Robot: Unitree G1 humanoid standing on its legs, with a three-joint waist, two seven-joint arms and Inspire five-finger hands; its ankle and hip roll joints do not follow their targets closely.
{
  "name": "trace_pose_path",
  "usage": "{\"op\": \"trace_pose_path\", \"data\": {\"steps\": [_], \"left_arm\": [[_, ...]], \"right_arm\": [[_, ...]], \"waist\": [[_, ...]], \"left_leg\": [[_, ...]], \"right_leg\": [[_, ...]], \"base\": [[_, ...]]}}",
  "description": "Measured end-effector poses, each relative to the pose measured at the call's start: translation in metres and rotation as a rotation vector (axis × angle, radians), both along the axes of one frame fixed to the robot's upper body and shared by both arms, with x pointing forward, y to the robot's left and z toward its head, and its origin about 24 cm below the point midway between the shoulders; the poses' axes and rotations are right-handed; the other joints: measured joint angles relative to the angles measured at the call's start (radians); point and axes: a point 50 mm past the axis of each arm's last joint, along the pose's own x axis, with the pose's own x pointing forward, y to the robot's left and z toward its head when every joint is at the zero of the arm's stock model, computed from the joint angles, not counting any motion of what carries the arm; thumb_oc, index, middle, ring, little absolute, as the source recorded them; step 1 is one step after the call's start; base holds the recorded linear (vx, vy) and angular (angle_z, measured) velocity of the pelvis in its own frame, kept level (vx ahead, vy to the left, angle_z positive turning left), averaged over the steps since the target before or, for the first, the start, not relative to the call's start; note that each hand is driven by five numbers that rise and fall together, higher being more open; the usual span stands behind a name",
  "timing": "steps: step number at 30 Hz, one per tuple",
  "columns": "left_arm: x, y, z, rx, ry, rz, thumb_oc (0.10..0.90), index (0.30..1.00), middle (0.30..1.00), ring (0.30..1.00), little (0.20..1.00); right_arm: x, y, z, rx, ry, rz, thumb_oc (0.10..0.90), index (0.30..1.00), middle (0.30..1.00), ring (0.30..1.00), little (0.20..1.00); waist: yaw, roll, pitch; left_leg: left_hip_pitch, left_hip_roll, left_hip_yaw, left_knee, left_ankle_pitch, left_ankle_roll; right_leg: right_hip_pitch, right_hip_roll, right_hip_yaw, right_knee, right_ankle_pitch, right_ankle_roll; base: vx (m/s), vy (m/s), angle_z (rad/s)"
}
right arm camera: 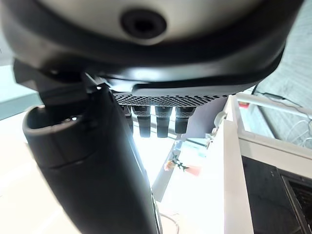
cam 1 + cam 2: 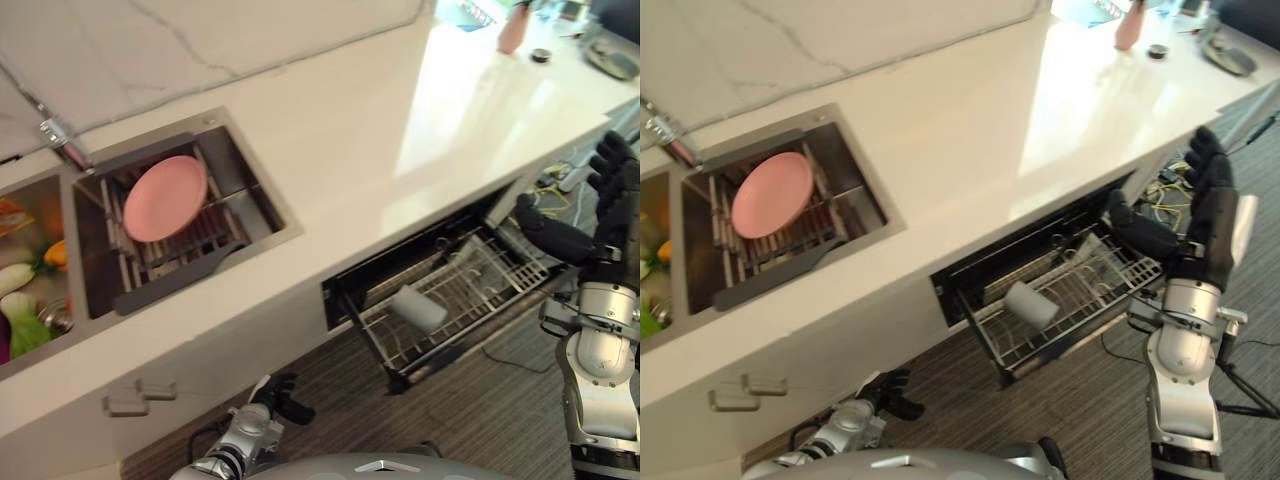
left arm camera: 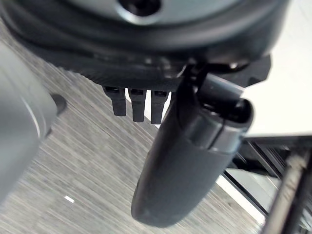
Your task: Place the dishes in the dishwasher.
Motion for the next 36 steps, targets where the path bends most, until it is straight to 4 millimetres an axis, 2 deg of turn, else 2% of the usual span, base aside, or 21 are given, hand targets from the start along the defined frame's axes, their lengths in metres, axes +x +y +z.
{"op": "trace_pose_path", "data": {"steps": [1, 2, 3, 4, 5, 6, 7, 8, 9, 11, 12, 13, 17, 18, 19, 20, 21, 25, 27, 32, 36], "left_arm": [[-0.003, 0.008, 0.0, 0.028, 0.008, -0.01, 0.8, 0.9, 0.9, 0.9, 0.9], [-0.003, 0.008, 0.0, 0.028, 0.008, -0.01, 0.8, 0.9, 0.9, 0.9, 0.9], [-0.006, 0.021, 0.001, 0.064, 0.017, -0.008, 0.8, 0.9, 0.9, 0.9, 0.9], [-0.006, 0.035, 0.003, 0.096, 0.009, -0.001, 0.8, 0.9, 0.9, 0.9, 0.9], [-0.009, 0.027, 0.003, 0.059, 0.008, -0.089, 0.8, 0.9, 0.9, 0.9, 0.9], [-0.011, 0.024, 0.002, 0.055, 0.013, -0.087, 0.8, 0.9, 0.9, 0.9, 0.9], [-0.017, 0.015, -0.004, 0.015, 0.064, -0.063, 0.8, 0.9, 0.9, 0.9, 0.9], [-0.016, 0.005, -0.007, -0.015, 0.088, -0.038, 0.8, 0.9, 0.9, 0.9, 0.9], [-0.024, -0.004, -0.011, -0.051, 0.126, -0.013, 0.8, 0.9, 0.9, 0.9, 0.9], [-0.026, -0.012, -0.012, -0.075, 0.132, -0.016, 0.8, 0.9, 0.9, 0.9, 0.9], [-0.03, -0.017, -0.013, -0.098, 0.136, 0.003, 0.8, 0.9, 0.9, 0.9, 0.9], [-0.033, -0.019, -0.014, -0.115, 0.142, 0.034, 0.8, 0.9, 0.9, 0.9, 0.9], [-0.034, -0.024, -0.016, -0.174, 0.191, 0.138, 0.8, 0.9, 0.9, 0.9, 0.9], [-0.034, -0.023, -0.016, -0.177, 0.197, 0.156, 0.8, 0.9, 0.9, 0.9, 0.9], [-0.034, -0.023, -0.016, -0.185, 0.199, 0.166, 0.8, 0.9, 0.9, 0.9, 0.9], [-0.035, -0.024, -0.016, -0.188, 0.185, 0.181, 0.8, 0.9, 0.9, 0.9, 0.9], [-0.035, -0.025, -0.016, -0.186, 0.181, 0.183, 0.8, 0.9, 0.9, 0.9, 0.9], [-0.037, -0.018, -0.016, -0.154, 0.164, 0.209, 0.8, 0.9, 0.9, 0.9, 0.9], [-0.042, -0.016, -0.017, -0.143, 0.17, 0.218, 0.8, 0.9, 0.9, 0.9, 0.9], [-0.045, -0.013, -0.018, -0.129, 0.188, 0.212, 0.8, 0.9, 0.9, 0.9, 0.9], [-0.047, -0.011, -0.019, -0.098, 0.21, 0.148, 0.8, 0.9, 0.9, 0.9, 0.9]], "right_arm": [[0.005, 0.006, -0.006, 0.009, 0.023, 0.029, 0.8, 0.9, 0.9, 0.9, 0.9], [0.005, 0.006, -0.006, 0.009, 0.023, 0.029, 0.8, 0.9, 0.9, 0.9, 0.9], [0.013, 0.015, -0.016, 0.029, 0.063, 0.073, 0.8, 0.9, 0.9, 0.9, 0.9], [0.019, 0.024, -0.024, 0.056, 0.089, 0.109, 0.8, 0.9, 0.9, 0.9, 0.9], [0.022, 0.034, -0.027, 0.076, 0.104, 0.177, 0.8, 0.9, 0.9, 0.9, 0.9], [0.023, 0.036, -0.028, 0.076, 0.107, 0.189, 0.8, 0.9, 0.9, 0.9, 0.9], [0.024, 0.037, -0.027, 0.065, 0.111, 0.215, 0.8, 0.9, 0.9, 0.9, 0.9], [0.024, 0.037, -0.027, 0.067, 0.113, 0.227, 0.8, 0.9, 0.9, 0.9, 0.9], [0.025, 0.038, -0.025, 0.065, 0.1, 0.235, 0.8, 0.9, 0.9, 0.9, 0.9], [0.027, 0.039, -0.024, 0.073, 0.078, 0.245, 0.8, 0.9, 0.9, 0.9, 0.9], [0.028, 0.038, -0.023, 0.084, 0.068, 0.246, 0.8, 0.9, 0.9, 0.9, 0.9], [0.028, 0.037, -0.023, 0.073, 0.073, 0.246, 0.8, 0.9, 0.9, 0.9, 0.9], [0.035, 0.038, -0.015, 0.051, 0.051, 0.261, 0.8, 0.9, 0.9, 0.9, 0.9], [0.035, 0.037, -0.014, 0.052, 0.048, 0.259, 0.8, 0.9, 0.9, 0.9, 0.9], [0.035, 0.035, -0.013, 0.045, 0.048, 0.254, 0.8, 0.9, 0.9, 0.9, 0.9], [0.036, 0.034, -0.012, 0.029, 0.05, 0.256, 0.8, 0.9, 0.9, 0.9, 0.9], [0.037, 0.033, -0.009, 0.011, 0.05, 0.261, 0.8, 0.9, 0.9, 0.9, 0.9], [0.04, 0.053, -0.015, -0.005, 0.088, 0.383, 0.8, 0.9, 0.9, 0.9, 0.9], [0.037, 0.065, -0.017, -0.01, 0.103, 0.465, 0.8, 0.9, 0.9, 0.9, 0.9], [0.031, 0.085, -0.019, 0.006, 0.117, 0.6, 0.8, 0.9, 0.9, 0.9, 0.9], [0.025, 0.098, -0.021, 0.007, 0.146, 0.742, 0.8, 0.9, 0.9, 0.9, 0.9]], "waist": [[0.006, 0.008, 0.0], [0.006, 0.008, 0.0], [0.023, 0.0, 0.005], [0.047, -0.005, 0.009], [0.055, 0.002, -0.003], [0.055, -0.003, 0.0], [0.058, 0.004, 0.012], [0.053, 0.013, 0.019], [0.053, 0.024, 0.02], [0.052, 0.019, 0.014], [0.033, 0.006, 0.005], [0.022, 0.001, -0.001], [0.026, 0.02, -0.006], [0.024, 0.016, -0.004], [0.021, 0.021, -0.006], [0.028, 0.04, -0.009], [0.035, 0.06, -0.009], [0.044, 0.054, -0.016], [0.04, 0.064, -0.032], [0.017, 0.07, -0.041], [0.017, 0.067, -0.043]], "left_leg": [[-0.017, -0.007, 0.01, 0.039, -0.001, 0.016], [-0.017, -0.007, 0.01, 0.039, -0.001, 0.016], [-0.045, -0.011, 0.027, 0.111, 0.009, 0.038], [-0.07, -0.018, 0.063, 0.154, -0.002, 0.099], [0.041, -0.049, 0.099, -0.061, -0.021, 0.179], [0.056, -0.066, 0.088, -0.101, -0.006, 0.18], [0.1, -0.087, 0.037, -0.19, 0.028, 0.209], [0.163, -0.092, 0.019, -0.264, 0.068, 0.191], [0.206, -0.098, 0.016, -0.296, 0.073, 0.183], [0.233, -0.108, 0.015, -0.31, 0.073, 0.184], [0.27, -0.118, -0.021, -0.347, 0.073, 0.183], [0.289, -0.125, -0.045, -0.364, 0.073, 0.183], [0.306, -0.128, -0.042, -0.365, 0.099, 0.139], [0.282, -0.134, -0.045, -0.313, 0.092, 0.132], [0.271, -0.138, -0.044, -0.336, 0.067, 0.13], [0.307, -0.129, -0.042, -0.437, 0.101, 0.147], [0.318, -0.113, -0.039, -0.457, 0.136, 0.146], [0.344, -0.096, 0.009, -0.48, 0.13, 0.151], [0.338, -0.089, 0.033, -0.483, 0.131, 0.153], [0.337, -0.085, 0.042, -0.479, 0.138, 0.141], [0.347, -0.08, 0.045, -0.479, 0.139, 0.138]], "right_leg": [[-0.047, -0.001, -0.003, 0.068, 0.065, -0.029], [-0.047, -0.001, -0.003, 0.068, 0.065, -0.029], [-0.09, -0.001, -0.003, 0.137, 0.149, -0.077], [-0.127, -0.012, 0.004, 0.207, 0.24, -0.081], [-0.175, 0.004, -0.028, 0.253, 0.198, -0.014], [-0.18, 0.026, -0.019, 0.234, 0.156, -0.018], [-0.191, 0.16, 0.097, 0.216, 0.084, -0.044], [-0.191, 0.241, 0.128, 0.217, 0.038, -0.053], [-0.2, 0.279, 0.13, 0.215, 0.028, -0.064], [-0.219, 0.3, 0.129, 0.18, 0.029, -0.069], [-0.256, 0.344, 0.15, 0.116, 0.043, -0.064], [-0.263, 0.358, 0.185, 0.058, 0.101, -0.056], [-0.22, 0.354, 0.198, -0.015, 0.129, -0.101], [-0.206, 0.341, 0.198, -0.033, 0.138, -0.113], [-0.2, 0.339, 0.196, -0.038, 0.139, -0.114], [-0.2, 0.359, 0.195, -0.039, 0.138, -0.114], [-0.197, 0.381, 0.194, -0.041, 0.138, -0.113], [-0.194, 0.384, 0.192, -0.075, 0.136, -0.106], [-0.191, 0.376, 0.171, -0.12, 0.155, -0.08], [-0.184, 0.379, 0.165, -0.156, 0.215, -0.097], [-0.17, 0.388, 0.166, -0.166, 0.228, -0.108]], "base": [[-0.14, 0.304, 0.06], [-0.12, 0.325, -0.12], [-0.08, 0.272, -0.08], [-0.06, 0.566, 0.26], [0.05, 0.649, 0.48], [0.08, 0.534, 1.02], [0.08, 0.361, 1.02], [0.04, 0.202, 1.0], [0.07, 0.226, 0.6], [0.07, 0.121, 0.38], [0.07, 0.113, 0.69], [0.08, 0.137, 0.84], [0.03, -0.002, 0.13], [0.05, -0.014, 0.15], [0.05, -0.021, 0.13], [0.05, -0.013, 0.05], [0.03, -0.006, -0.28], [0.02, -0.023, -0.32], [0.02, -0.034, -0.29], [0.02, -0.025, -0.06], [0.01, -0.011, -0.02]]}}
